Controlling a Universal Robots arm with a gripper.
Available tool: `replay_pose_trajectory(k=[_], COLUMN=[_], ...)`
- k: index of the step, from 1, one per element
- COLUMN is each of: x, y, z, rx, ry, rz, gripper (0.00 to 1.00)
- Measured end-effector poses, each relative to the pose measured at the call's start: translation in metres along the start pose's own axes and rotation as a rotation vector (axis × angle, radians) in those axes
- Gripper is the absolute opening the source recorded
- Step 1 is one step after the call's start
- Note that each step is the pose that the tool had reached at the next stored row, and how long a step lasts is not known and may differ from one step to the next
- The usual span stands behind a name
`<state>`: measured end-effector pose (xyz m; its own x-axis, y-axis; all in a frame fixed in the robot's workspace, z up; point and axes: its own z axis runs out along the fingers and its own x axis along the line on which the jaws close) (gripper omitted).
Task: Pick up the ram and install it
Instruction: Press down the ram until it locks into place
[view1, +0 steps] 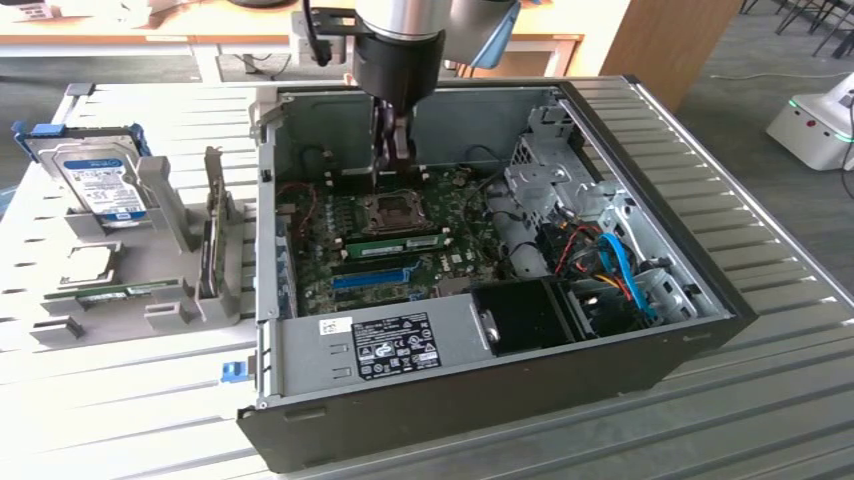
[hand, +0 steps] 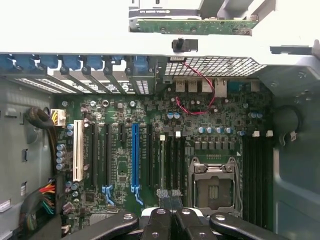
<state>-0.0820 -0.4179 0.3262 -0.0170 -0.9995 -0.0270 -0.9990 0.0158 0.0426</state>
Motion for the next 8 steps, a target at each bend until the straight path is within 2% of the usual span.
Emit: replay_pose_trajectory(k=[8], x=[-0.0001], y=[0.0001], z=[-0.0025], rx=[0.0000], ry=[0.0000], rz=[0.000], gripper=[0.11])
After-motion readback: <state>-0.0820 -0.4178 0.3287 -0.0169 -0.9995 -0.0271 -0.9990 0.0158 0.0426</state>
